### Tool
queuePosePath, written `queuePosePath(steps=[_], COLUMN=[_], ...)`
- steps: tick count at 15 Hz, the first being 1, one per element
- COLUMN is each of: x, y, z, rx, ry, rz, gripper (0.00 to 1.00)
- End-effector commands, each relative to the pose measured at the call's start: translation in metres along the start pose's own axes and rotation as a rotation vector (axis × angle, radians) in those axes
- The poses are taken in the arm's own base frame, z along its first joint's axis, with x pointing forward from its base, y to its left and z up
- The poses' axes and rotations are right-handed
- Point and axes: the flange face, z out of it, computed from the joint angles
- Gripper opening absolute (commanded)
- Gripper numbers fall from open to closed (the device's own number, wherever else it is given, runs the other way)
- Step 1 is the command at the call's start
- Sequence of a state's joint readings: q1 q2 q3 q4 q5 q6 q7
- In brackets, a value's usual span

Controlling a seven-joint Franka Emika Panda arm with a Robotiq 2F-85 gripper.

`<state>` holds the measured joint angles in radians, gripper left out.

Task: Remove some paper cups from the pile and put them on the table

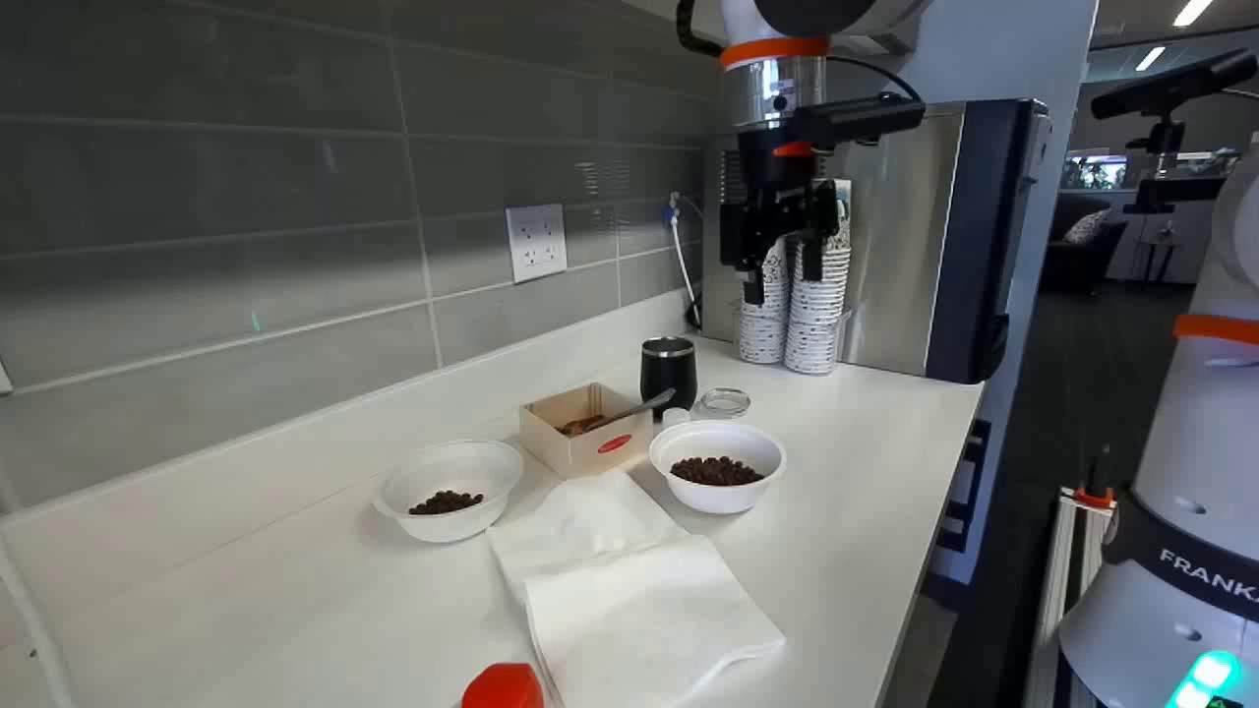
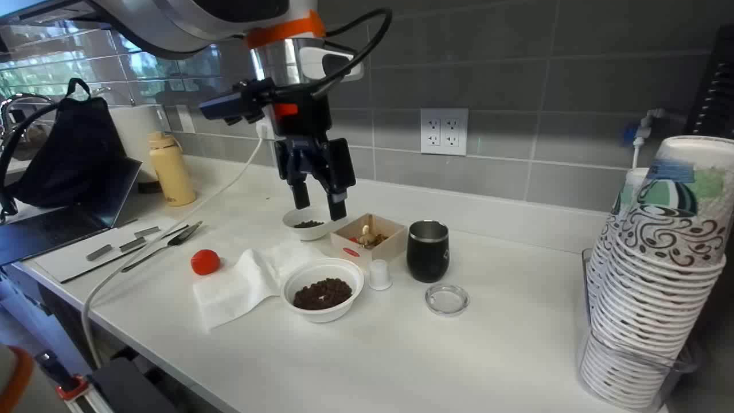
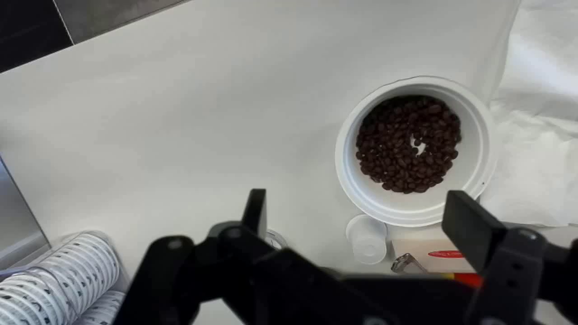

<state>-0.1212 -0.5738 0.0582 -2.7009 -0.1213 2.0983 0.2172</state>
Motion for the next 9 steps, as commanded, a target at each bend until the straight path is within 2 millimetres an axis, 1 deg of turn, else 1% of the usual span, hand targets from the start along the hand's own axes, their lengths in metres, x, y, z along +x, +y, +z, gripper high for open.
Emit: queuePosePath(steps=[1, 4, 5, 6, 9], x=[0.000, 0.000, 0.000, -0.002, -0.011], y=[0.000, 0.000, 0.005, 0.012, 0.046], z=[0.000, 0.000, -0.002, -0.005, -0.018], rx=[0.000, 0.000, -0.002, -0.014, -0.068], ry=[-0.001, -0.001, 0.002, -0.007, -0.032], rz=[0.000, 0.000, -0.031, -0.055, -0.119], gripper=[1.00, 1.00, 1.00, 1.00, 1.00])
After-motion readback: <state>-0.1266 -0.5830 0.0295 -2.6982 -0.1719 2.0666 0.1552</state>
